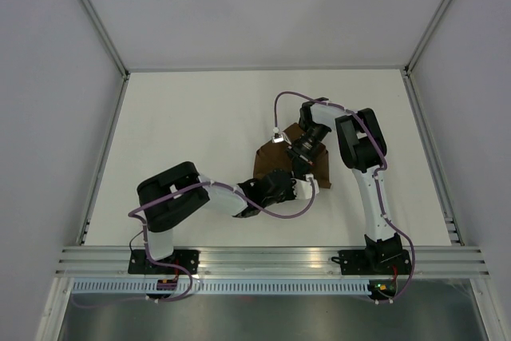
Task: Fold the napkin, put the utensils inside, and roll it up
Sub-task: Roll the napkin with the utensil
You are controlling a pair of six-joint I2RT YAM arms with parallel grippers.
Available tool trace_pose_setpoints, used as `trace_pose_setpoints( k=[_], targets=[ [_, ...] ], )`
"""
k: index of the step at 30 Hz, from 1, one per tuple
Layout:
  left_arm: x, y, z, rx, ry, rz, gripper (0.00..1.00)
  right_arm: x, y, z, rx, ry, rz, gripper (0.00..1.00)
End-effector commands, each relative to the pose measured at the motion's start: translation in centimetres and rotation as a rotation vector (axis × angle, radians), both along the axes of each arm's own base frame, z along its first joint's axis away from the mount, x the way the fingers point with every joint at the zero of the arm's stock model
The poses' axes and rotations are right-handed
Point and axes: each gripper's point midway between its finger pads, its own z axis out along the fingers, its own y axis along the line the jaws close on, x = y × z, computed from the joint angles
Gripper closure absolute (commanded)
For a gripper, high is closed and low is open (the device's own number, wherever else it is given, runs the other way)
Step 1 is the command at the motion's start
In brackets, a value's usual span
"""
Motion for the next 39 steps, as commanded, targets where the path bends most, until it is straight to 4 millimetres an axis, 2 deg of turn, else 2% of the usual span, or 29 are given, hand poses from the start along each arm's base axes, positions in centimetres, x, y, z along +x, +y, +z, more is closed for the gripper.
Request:
trace_pose_setpoints(
  k=[1, 3, 4, 6, 7, 9, 10, 12, 13, 16, 19, 26, 32, 33, 35, 36, 37, 38, 39],
  targets=[
    [-1.2, -0.9, -1.9, 0.024, 0.068, -0.067, 0.65, 2.1, -2.1, -6.0, -0.080, -0.160, 0.119, 0.82],
    [-1.9, -1.0, -2.5, 0.039, 0.111, -0.085, 0.66, 2.1, -2.0, -5.9, -0.079, -0.160, 0.117, 0.82],
    [-2.2, -0.9, -3.0, 0.051, 0.132, -0.088, 0.75, 2.3, -1.9, -5.8, -0.078, -0.163, 0.117, 0.82],
    [-2.8, -0.8, -3.6, 0.072, 0.177, -0.101, 0.83, 2.3, -1.9, -5.8, -0.080, -0.160, 0.115, 0.82],
    [-3.0, -0.8, -3.9, 0.081, 0.191, -0.106, 0.90, 2.3, -1.9, -5.8, -0.080, -0.159, 0.113, 0.82],
    [-4.0, -0.6, -4.6, 0.094, 0.256, -0.130, 0.96, 2.3, -1.8, -5.6, -0.078, -0.157, 0.109, 0.82],
    [-4.1, -0.3, -4.8, 0.100, 0.284, -0.132, 0.98, 2.5, -1.7, -5.4, -0.073, -0.165, 0.106, 0.78],
    [-4.9, -0.5, -4.9, 0.089, 0.342, -0.162, 0.98, 2.8, -1.6, -5.1, -0.073, -0.170, 0.089, 0.71],
    [-5.0, 0.1, -5.3, 0.107, 0.383, -0.155, 0.98, 2.9, -1.5, -4.7, -0.066, -0.179, 0.084, 0.62],
    [-5.6, 0.5, -5.4, 0.089, 0.480, -0.168, 0.98, 3.6, -1.1, -2.9, -0.032, -0.201, 0.052, 0.48],
    [-5.9, 0.9, -5.6, 0.091, 0.541, -0.169, 0.98, 4.4, -1.0, -0.8, 0.006, -0.229, 0.021, 0.41],
    [-6.1, 0.6, -5.3, 0.052, 0.647, -0.190, 0.98, 7.6, -2.1, 3.3, 0.047, -0.312, -0.120, 0.36],
    [-5.7, 0.6, -5.1, 0.003, 0.776, -0.188, 0.98, 11.0, -4.4, 7.2, 0.118, -0.400, -0.292, 0.36],
    [-5.4, 0.9, -5.1, -0.004, 0.804, -0.176, 0.98, 11.6, -5.5, 8.0, 0.129, -0.430, -0.323, 0.36],
    [-5.2, 0.5, -4.8, -0.038, 0.865, -0.182, 0.98, 12.0, -6.4, 8.9, 0.150, -0.467, -0.361, 0.36],
    [-5.1, 1.4, -5.2, -0.027, 0.922, -0.152, 0.98, 12.3, -7.3, 9.5, 0.161, -0.520, -0.387, 0.36],
    [-4.9, 1.4, -5.1, -0.035, 0.954, -0.149, 0.98, 12.3, -7.8, 9.8, 0.166, -0.549, -0.396, 0.36],
    [-4.9, 1.1, -5.2, -0.051, 1.012, -0.154, 0.98, 12.0, -8.3, 8.9, 0.157, -0.585, -0.398, 0.36],
    [-4.3, 1.4, -5.2, -0.068, 1.045, -0.141, 0.98, 11.9, -8.7, 10.3, 0.155, -0.661, -0.401, 0.36]
  ],
)
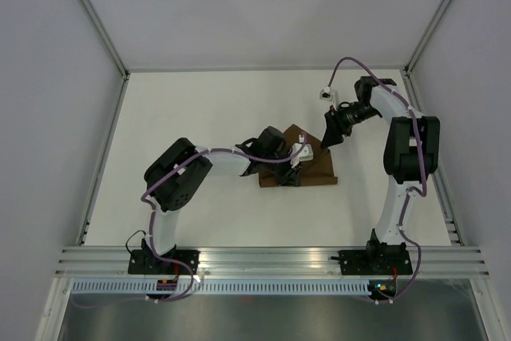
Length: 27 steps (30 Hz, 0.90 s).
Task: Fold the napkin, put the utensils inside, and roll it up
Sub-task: Roll the napkin with the utensil
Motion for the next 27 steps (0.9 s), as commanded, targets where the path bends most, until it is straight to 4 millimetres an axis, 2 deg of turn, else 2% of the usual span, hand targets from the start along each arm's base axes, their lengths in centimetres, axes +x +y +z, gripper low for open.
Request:
trace_pose_setpoints(
  k=[1, 2, 3, 7, 8, 10, 11, 12, 13, 14, 21, 27],
  targets=[
    [-4.1, 3.3, -4.5, 0.131, 0.408, -0.002, 0.98, 0.6, -0.1, 3.5, 0.032, -0.250, -0.014, 0.36],
    [-4.4, 3.4, -4.7, 0.123, 0.473, -0.009, 0.98, 0.1, -0.3, 2.1, 0.012, -0.287, -0.018, 0.35],
    [-3.9, 3.6, -4.8, 0.122, 0.502, 0.004, 0.98, -0.2, -0.4, 3.8, 0.001, -0.376, -0.022, 0.35],
    [-3.5, 3.6, -4.4, 0.114, 0.631, 0.005, 0.98, -2.0, -0.5, 3.3, -0.081, -0.556, -0.013, 0.33],
    [-3.7, 3.7, -4.6, 0.111, 0.665, -0.002, 0.98, -3.1, 0.5, 3.0, -0.086, -0.618, 0.016, 0.33],
    [-3.2, 3.4, -4.4, 0.103, 0.691, 0.000, 0.98, -3.8, 0.7, 2.3, -0.149, -0.680, 0.018, 0.32],
    [-3.5, 3.6, -4.2, 0.103, 0.730, -0.009, 0.98, -4.6, 1.1, 0.8, -0.167, -0.708, 0.033, 0.32],
    [-3.3, 3.8, -4.6, 0.105, 0.757, -0.003, 0.98, -5.4, 2.5, 1.1, -0.174, -0.764, 0.072, 0.31],
    [-2.9, 3.5, -4.3, 0.100, 0.763, -0.004, 0.98, -5.5, 2.5, 0.5, -0.219, -0.791, 0.075, 0.31],
    [-2.9, 3.6, -4.1, 0.097, 0.787, -0.003, 0.98, -6.6, 3.7, -0.3, -0.218, -0.825, 0.113, 0.31],
    [-2.4, 3.3, -4.7, 0.114, 0.846, 0.005, 0.98, -9.1, 6.3, -3.4, -0.288, -0.882, 0.209, 0.31],
    [-2.2, 3.1, -4.8, 0.120, 0.850, 0.009, 0.98, -10.2, 7.3, -5.1, -0.324, -0.893, 0.257, 0.34]
  ],
)
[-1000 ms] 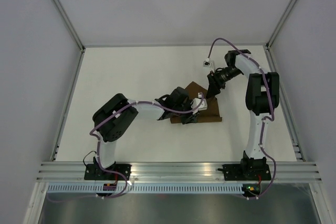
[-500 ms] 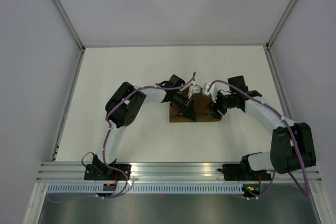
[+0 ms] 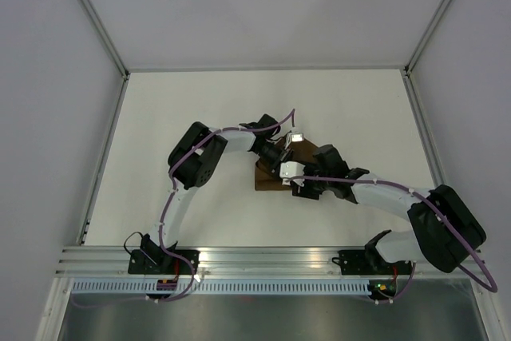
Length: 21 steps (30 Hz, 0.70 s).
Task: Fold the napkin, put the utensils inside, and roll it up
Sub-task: Roll the napkin with the utensil
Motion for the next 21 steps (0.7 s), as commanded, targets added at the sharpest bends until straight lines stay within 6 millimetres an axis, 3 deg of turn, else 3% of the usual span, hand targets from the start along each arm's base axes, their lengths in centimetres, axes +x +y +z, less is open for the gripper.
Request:
trace_pose_setpoints(
  k=[1, 5, 7, 8, 12, 15, 16, 21],
  targets=[
    [-1.0, 1.5, -4.4, 0.167, 0.044, 0.020, 0.98, 1.5, 0.8, 0.3, 0.000, -0.090, -0.026, 0.34],
    [-1.0, 1.6, -4.4, 0.168, 0.045, 0.020, 0.98, 1.1, 1.1, -0.9, -0.029, -0.074, -0.015, 0.45],
    [-0.8, 1.7, -4.1, 0.166, 0.031, 0.021, 0.97, 0.8, 1.0, -1.3, -0.037, -0.061, -0.013, 0.62],
    [-0.7, 1.8, -4.2, 0.172, 0.023, 0.026, 0.91, 0.5, 0.9, -1.6, -0.046, -0.044, -0.006, 0.71],
    [0.6, 1.8, -3.0, 0.168, -0.053, 0.049, 0.71, -0.7, 0.6, -2.2, -0.080, 0.037, 0.022, 0.82],
    [2.0, 1.8, -1.2, 0.150, -0.131, 0.087, 0.63, -1.8, 0.5, -2.7, -0.101, 0.099, 0.052, 0.85],
    [2.6, 1.6, 0.3, 0.129, -0.165, 0.101, 0.62, -2.0, 0.3, -2.8, -0.106, 0.113, 0.055, 0.85],
    [5.8, 2.0, 3.5, 0.119, -0.314, 0.201, 0.61, -3.5, 0.3, -3.2, -0.111, 0.268, 0.112, 0.86]
  ],
)
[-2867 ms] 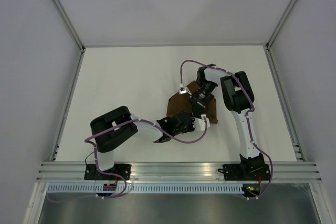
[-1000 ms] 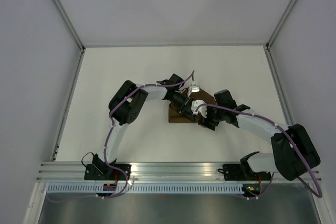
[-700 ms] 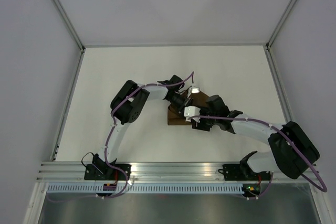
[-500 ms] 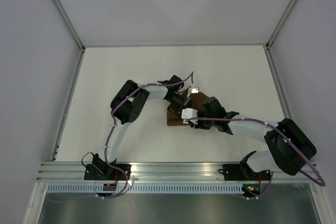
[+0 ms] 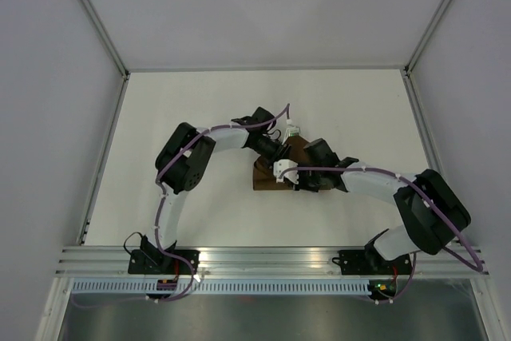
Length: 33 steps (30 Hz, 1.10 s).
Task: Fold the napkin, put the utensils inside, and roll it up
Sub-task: Roll the napkin with the utensil
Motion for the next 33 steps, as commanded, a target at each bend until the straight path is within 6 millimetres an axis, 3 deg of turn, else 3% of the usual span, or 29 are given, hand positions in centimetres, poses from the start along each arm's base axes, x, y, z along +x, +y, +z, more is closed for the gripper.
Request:
trace_pose_setpoints(
  k=[1, 2, 3, 5, 8, 10, 11, 14, 15, 16, 22, 27, 28, 33],
  targets=[
    [4.4, 0.7, 3.1, 0.014, -0.207, 0.131, 0.61, -3.5, -1.0, -1.8, -0.047, 0.237, 0.059, 0.86],
    [5.4, 1.0, 4.6, 0.005, -0.262, 0.168, 0.61, -3.5, -1.4, -1.8, -0.060, 0.297, 0.050, 0.86],
    [5.5, 1.6, 4.5, 0.016, -0.273, 0.196, 0.61, -3.8, -1.1, -1.7, -0.041, 0.334, 0.067, 0.86],
    [8.2, 2.4, 6.8, 0.017, -0.396, 0.317, 0.61, -3.8, -1.7, -1.8, -0.056, 0.417, 0.074, 0.87],
    [10.8, 4.6, 7.7, 0.061, -0.487, 0.500, 0.60, -4.1, -1.7, -1.6, -0.053, 0.541, 0.107, 0.86],
    [12.1, 6.2, 8.9, 0.089, -0.548, 0.609, 0.60, -3.4, -1.0, -0.8, -0.016, 0.575, 0.139, 0.86],
    [12.4, 6.9, 9.2, 0.105, -0.568, 0.643, 0.60, -4.0, -1.7, -1.4, -0.032, 0.657, 0.123, 0.87],
    [12.8, 8.0, 11.5, 0.067, -0.670, 0.733, 0.60, -3.5, -1.7, -1.7, -0.030, 0.754, 0.129, 0.87],
    [12.1, 8.8, 10.6, 0.085, -0.674, 0.746, 0.60, -3.2, -1.7, -1.9, -0.026, 0.775, 0.125, 0.86],
    [12.1, 9.2, 12.3, 0.058, -0.714, 0.775, 0.60, -2.4, -1.5, -2.3, -0.025, 0.796, 0.121, 0.86],
    [10.2, 10.9, 13.1, 0.050, -0.860, 0.839, 0.60, -0.8, -1.6, -3.0, -0.013, 0.934, 0.091, 0.86],
    [5.6, 7.2, 11.9, 0.052, -1.103, 0.679, 0.57, 0.4, -1.5, -4.0, -0.024, 0.968, 0.058, 0.86],
    [3.8, 5.6, 11.2, 0.041, -1.122, 0.610, 0.56, 0.4, -1.5, -4.0, -0.026, 0.974, 0.056, 0.86],
    [0.6, 2.0, 9.0, 0.026, -1.195, 0.430, 0.54, 0.7, -1.6, -4.8, -0.046, 0.992, 0.039, 0.86]
  ],
)
